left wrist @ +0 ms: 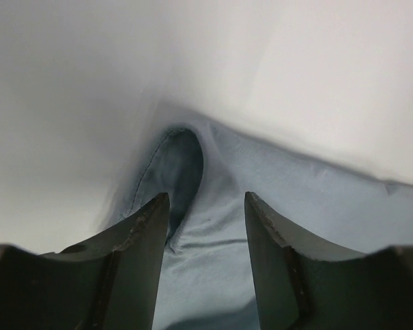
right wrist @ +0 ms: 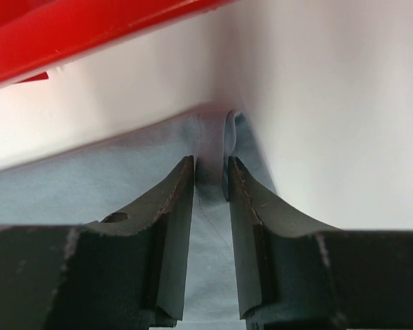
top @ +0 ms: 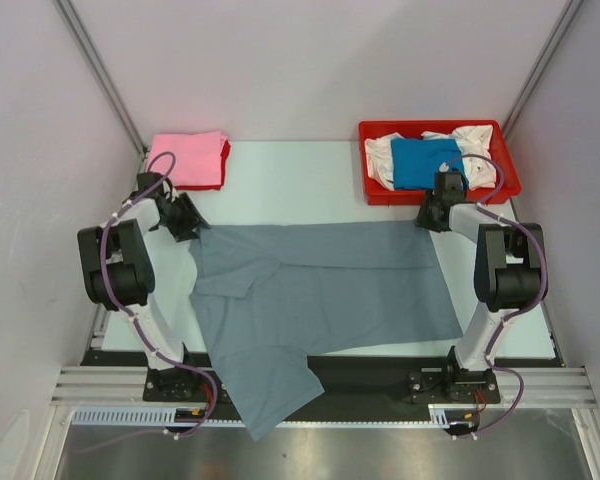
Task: Fold and stack the t-shirts
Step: Fold the tshirt
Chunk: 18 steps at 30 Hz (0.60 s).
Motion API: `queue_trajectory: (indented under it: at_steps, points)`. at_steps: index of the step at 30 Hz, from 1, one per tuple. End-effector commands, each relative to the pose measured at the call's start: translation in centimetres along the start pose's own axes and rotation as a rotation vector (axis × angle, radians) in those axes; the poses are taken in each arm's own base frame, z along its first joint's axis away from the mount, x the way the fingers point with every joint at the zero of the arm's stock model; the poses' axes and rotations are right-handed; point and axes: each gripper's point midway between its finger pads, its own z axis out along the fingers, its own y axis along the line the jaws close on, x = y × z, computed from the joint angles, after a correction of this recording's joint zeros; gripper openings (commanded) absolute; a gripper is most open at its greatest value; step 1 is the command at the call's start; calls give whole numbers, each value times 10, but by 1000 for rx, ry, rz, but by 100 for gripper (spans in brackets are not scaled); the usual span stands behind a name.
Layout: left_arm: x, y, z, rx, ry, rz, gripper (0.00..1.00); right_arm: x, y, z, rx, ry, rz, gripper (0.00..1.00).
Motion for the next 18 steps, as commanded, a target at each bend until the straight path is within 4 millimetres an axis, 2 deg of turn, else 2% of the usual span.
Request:
queue_trajectory:
  at_steps: [1, 3, 7, 8, 11, 13, 16, 17, 18]
  points:
    - [-25, -12, -1, 18, -61, 15, 54, -20, 4, -1, 0, -44, -2, 31]
    - [-27, -13, 4, 26, -50, 9, 53, -20, 2, 1, 7, -40, -1, 31]
    - [-29, -14, 10, 36, -45, 3, 47, -20, 3, 2, 3, -38, -4, 19]
    - [-30, -14, 12, 40, -46, 2, 40, -21, 3, 2, 4, -40, -7, 17]
    - [-29, -14, 15, 44, -37, 0, 29, -24, 3, 4, 6, -40, -3, 13]
    - [-28, -15, 15, 50, -34, 2, 28, -25, 2, 5, 13, -41, 5, 12]
    - [-29, -15, 13, 50, -43, 8, 19, -28, 1, 4, 20, -54, 8, 8]
    - [-29, -15, 12, 50, -43, 8, 8, -28, 1, 3, 26, -56, 9, 6]
    - [-30, -15, 12, 50, -47, 11, 3, -28, -1, 3, 38, -59, 10, 2]
